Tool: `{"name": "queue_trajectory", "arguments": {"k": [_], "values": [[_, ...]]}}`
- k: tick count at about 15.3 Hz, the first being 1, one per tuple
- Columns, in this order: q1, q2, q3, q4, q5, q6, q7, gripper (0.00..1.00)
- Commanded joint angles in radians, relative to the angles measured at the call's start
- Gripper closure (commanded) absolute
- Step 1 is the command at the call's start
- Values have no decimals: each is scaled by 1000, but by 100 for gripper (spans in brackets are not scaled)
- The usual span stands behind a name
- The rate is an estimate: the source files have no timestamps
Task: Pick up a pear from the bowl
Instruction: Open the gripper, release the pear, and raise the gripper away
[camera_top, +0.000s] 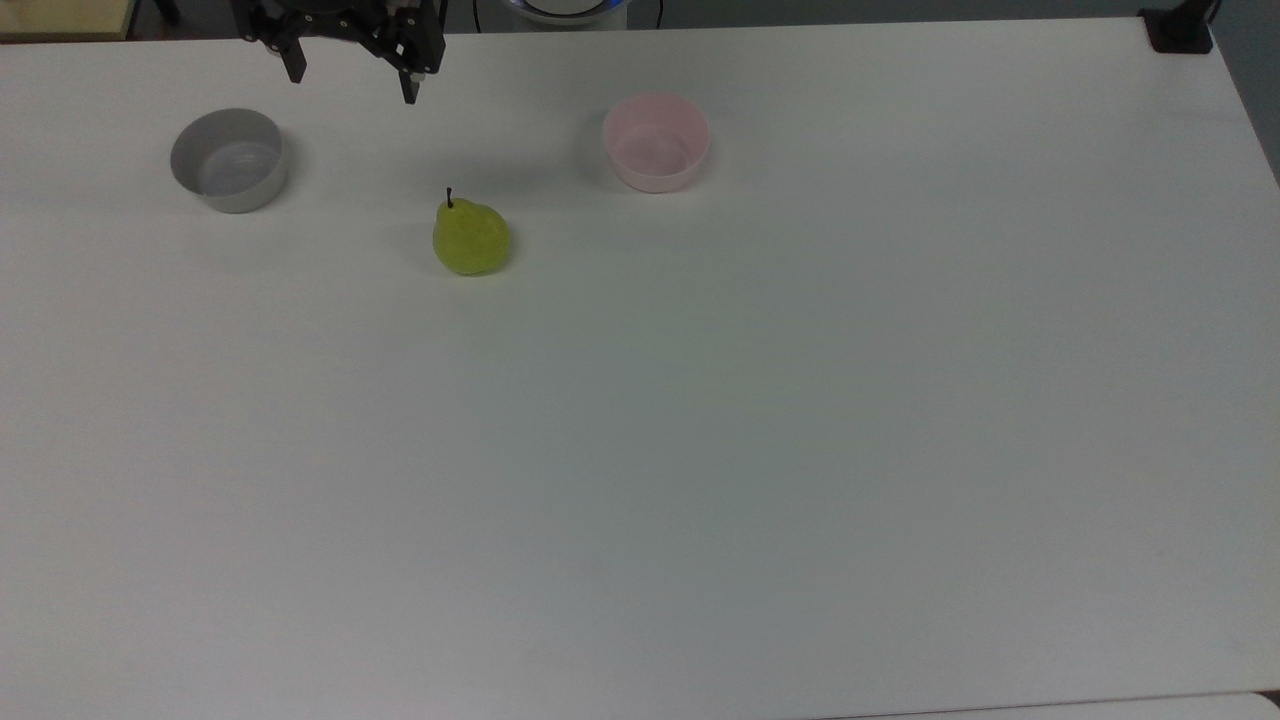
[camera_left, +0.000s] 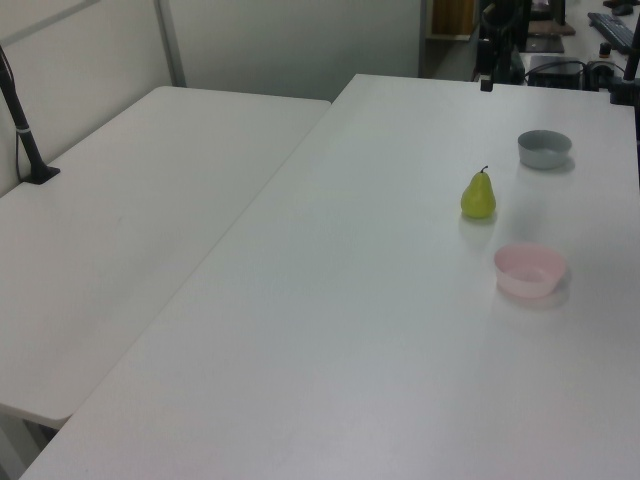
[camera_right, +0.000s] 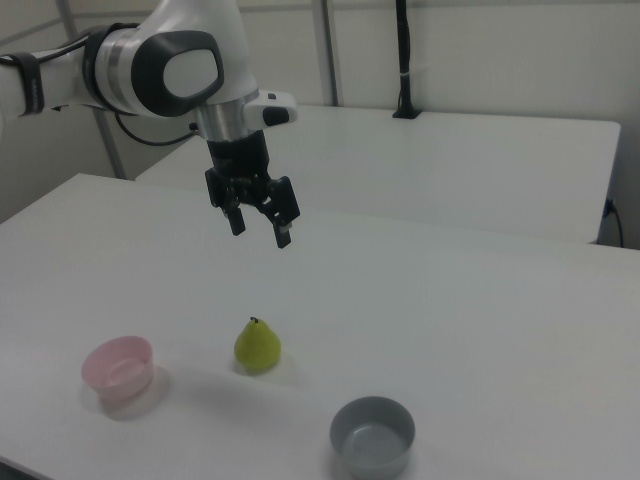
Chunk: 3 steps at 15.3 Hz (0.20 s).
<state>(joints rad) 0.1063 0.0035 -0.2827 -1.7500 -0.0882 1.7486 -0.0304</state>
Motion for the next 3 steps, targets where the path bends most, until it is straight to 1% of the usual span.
{"name": "queue_trajectory", "arguments": {"k": [1, 3], "values": [[-11, -8, -6, 18, 16, -41, 15, 0], [-25, -5, -4, 20, 18, -31, 17, 0]]}}
